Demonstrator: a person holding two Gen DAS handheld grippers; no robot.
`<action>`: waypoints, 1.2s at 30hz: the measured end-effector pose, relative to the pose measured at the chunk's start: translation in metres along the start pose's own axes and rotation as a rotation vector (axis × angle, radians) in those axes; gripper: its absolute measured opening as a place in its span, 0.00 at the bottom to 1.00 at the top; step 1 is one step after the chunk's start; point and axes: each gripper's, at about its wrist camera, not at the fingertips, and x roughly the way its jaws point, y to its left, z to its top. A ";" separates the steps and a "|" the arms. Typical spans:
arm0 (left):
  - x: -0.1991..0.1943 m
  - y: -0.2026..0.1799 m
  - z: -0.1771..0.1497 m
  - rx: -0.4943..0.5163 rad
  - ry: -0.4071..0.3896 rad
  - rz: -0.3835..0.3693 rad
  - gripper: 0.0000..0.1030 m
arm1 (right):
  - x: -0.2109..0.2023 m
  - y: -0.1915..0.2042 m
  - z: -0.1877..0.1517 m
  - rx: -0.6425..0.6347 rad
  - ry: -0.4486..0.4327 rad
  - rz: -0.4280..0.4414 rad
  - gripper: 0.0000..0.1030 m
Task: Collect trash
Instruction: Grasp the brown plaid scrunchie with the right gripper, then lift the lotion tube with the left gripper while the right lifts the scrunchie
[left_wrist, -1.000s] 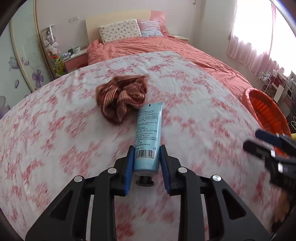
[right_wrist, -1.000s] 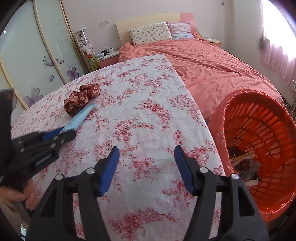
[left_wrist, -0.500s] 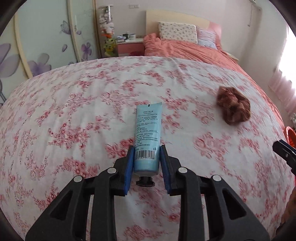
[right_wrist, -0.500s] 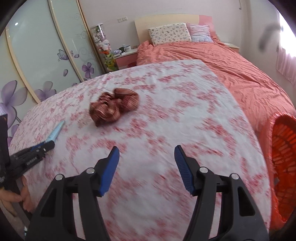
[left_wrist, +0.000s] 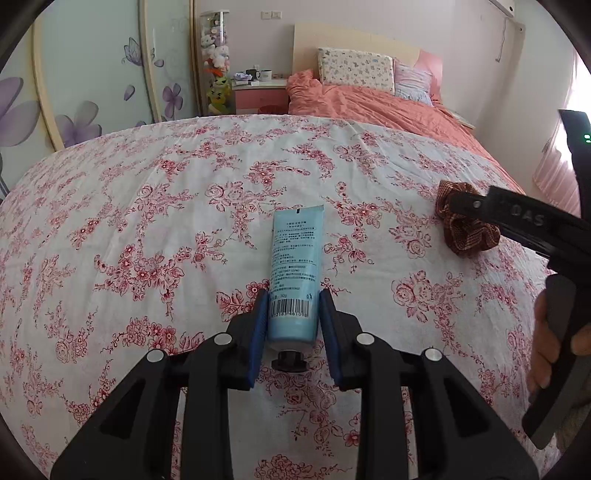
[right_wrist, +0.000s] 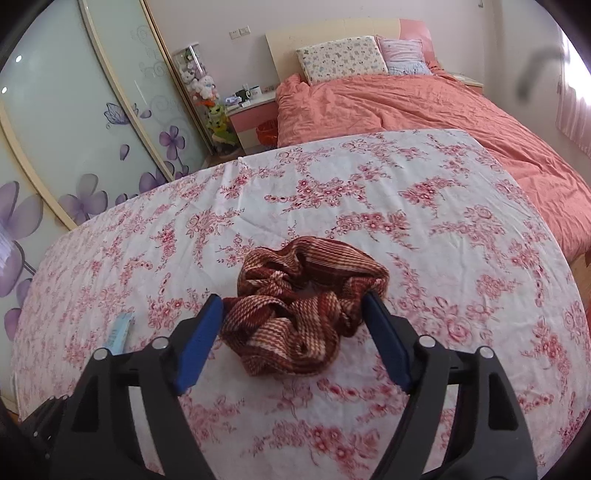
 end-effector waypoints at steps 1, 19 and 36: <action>0.000 0.001 0.000 -0.003 0.000 -0.003 0.28 | 0.003 0.003 -0.001 -0.020 0.001 -0.018 0.70; 0.000 0.002 0.000 -0.006 -0.001 -0.007 0.28 | -0.090 -0.058 -0.090 -0.183 -0.004 -0.162 0.28; 0.000 0.003 0.000 -0.014 -0.002 -0.013 0.28 | -0.083 -0.058 -0.086 -0.160 0.008 -0.156 0.33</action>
